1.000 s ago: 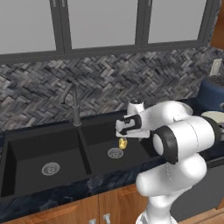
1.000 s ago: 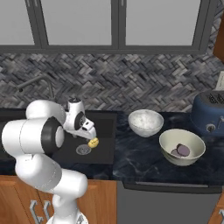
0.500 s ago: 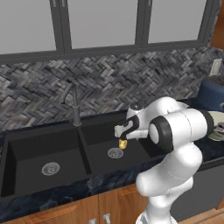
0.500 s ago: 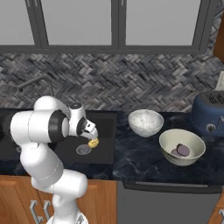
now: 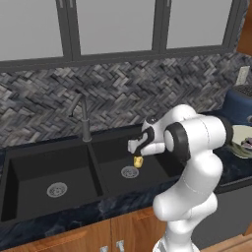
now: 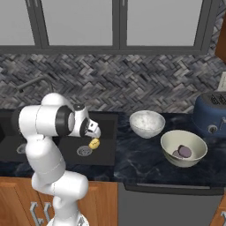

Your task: Pick the eggplants from the cabinet and place them in one bowl. Pick the potato from the sink and place it in the other bowl.

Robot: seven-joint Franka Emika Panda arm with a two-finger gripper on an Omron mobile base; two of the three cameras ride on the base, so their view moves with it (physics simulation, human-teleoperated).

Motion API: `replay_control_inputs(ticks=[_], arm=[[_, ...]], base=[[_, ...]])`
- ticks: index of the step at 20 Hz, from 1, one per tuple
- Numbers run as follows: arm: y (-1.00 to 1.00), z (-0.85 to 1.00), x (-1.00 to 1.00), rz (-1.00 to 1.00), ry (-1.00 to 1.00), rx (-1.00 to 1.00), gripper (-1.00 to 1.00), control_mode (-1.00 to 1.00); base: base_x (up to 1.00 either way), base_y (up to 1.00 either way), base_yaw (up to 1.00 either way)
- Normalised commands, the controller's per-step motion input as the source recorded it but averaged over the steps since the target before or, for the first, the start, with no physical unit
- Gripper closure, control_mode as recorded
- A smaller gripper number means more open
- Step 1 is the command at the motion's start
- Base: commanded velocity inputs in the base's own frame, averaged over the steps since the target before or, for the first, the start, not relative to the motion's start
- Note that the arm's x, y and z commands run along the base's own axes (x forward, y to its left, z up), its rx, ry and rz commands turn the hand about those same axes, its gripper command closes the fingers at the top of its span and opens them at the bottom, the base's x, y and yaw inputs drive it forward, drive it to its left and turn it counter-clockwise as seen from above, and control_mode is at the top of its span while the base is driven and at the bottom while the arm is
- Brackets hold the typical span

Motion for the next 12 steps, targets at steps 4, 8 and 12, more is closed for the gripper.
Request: replay_control_inputs(ticks=[4,8,12], arm=[[0.00,-0.03,0.23,0.03,-0.02,0.00,-1.00,-1.00],[0.00,-0.02,0.21,0.03,-0.14,0.00,-1.00,-1.00],[0.00,-0.01,0.03,0.01,-0.16,0.00,-1.00,-1.00]], base=[[0.00,0.00,0.00],[0.00,0.00,0.00],[0.00,0.00,0.00]])
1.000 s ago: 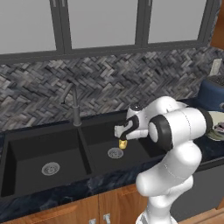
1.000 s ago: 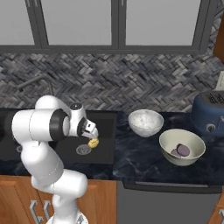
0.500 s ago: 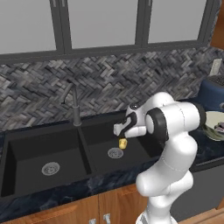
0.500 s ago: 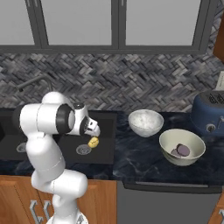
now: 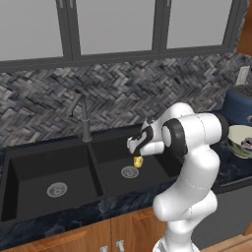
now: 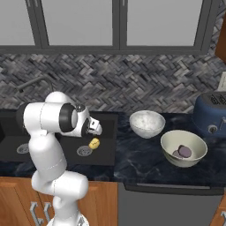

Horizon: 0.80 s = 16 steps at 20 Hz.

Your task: Pick the eggplants from the cabinet and place them in one bowl. Pick the potato from the sink and place it in the other bowl.

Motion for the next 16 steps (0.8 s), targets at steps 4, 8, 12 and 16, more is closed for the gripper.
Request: replay_control_inputs(ticks=[4,8,12,16], arm=[[0.00,-0.07,0.00,0.00,-0.06,0.00,-1.00,-1.00],[0.07,-0.17,0.00,0.00,0.00,-0.01,-1.00,-1.00],[0.07,-0.09,0.00,0.00,0.06,0.00,-1.00,-1.00],[0.01,-0.21,0.00,0.00,0.08,0.00,-1.00,-1.00]], base=[[0.00,0.00,0.00],[0.00,0.00,0.00],[0.00,0.00,0.00],[0.00,0.00,0.00]])
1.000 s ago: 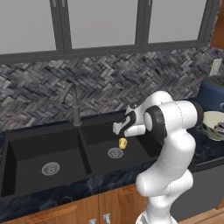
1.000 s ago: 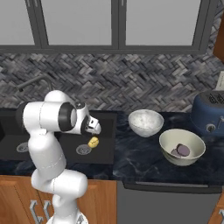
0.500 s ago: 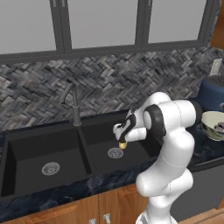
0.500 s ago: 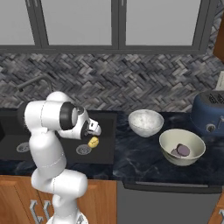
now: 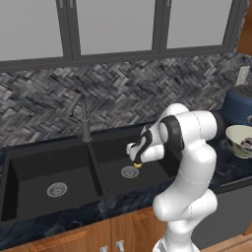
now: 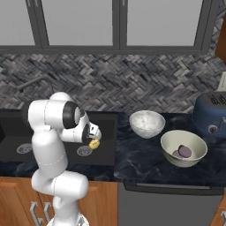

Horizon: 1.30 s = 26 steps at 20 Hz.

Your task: Pick the eggplants from the cabinet and place them in one bowl. Pick the potato from the sink and place it in the other bowl.

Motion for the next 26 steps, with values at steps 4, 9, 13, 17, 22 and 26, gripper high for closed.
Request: replay_control_inputs(ticks=[4,9,13,17,22,26], arm=[[0.00,-0.37,0.00,0.00,0.05,0.00,-1.00,-1.00],[0.00,-0.28,0.15,0.00,0.04,0.00,-1.00,-1.00],[0.00,-0.16,0.07,0.00,0.04,0.00,-1.00,-1.00],[0.00,-0.11,0.10,0.00,0.04,0.00,-1.00,-1.00],[0.00,-0.09,0.30,0.00,0.00,0.00,-1.00,-1.00],[0.00,0.00,0.27,0.00,0.00,0.00,-1.00,-1.00]], base=[[0.00,0.00,0.00],[0.00,0.00,0.00],[0.00,0.00,0.00],[0.00,0.00,0.00],[0.00,0.00,0.00],[0.00,0.00,0.00]])
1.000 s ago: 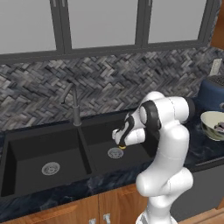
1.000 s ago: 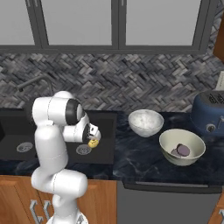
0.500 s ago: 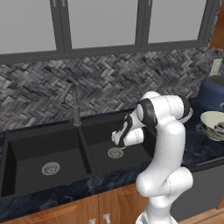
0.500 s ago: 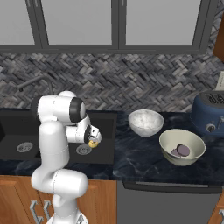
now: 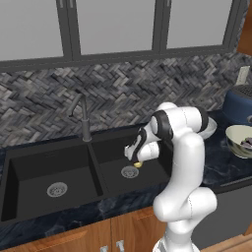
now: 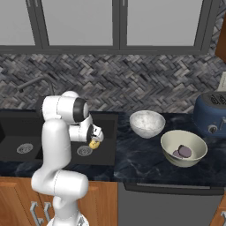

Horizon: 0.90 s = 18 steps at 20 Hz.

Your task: Pick the eggplants from the cabinet and place them in one bowl. Pick the potato from the sink and place it in the other bowl.

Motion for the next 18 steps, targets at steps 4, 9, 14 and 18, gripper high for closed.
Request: replay_control_inputs(ticks=[4,9,14,18], arm=[[0.00,-0.04,0.15,0.00,0.00,0.00,-1.00,-1.00],[0.00,-0.30,0.10,0.00,0.00,0.00,-1.00,-1.00],[0.00,-0.29,0.06,0.00,0.00,0.00,-1.00,-1.00],[0.00,-0.14,0.09,0.00,0.00,0.00,-1.00,-1.00]], base=[[0.00,0.00,0.00],[0.00,0.00,0.00],[0.00,0.00,0.00],[0.00,0.00,0.00]])
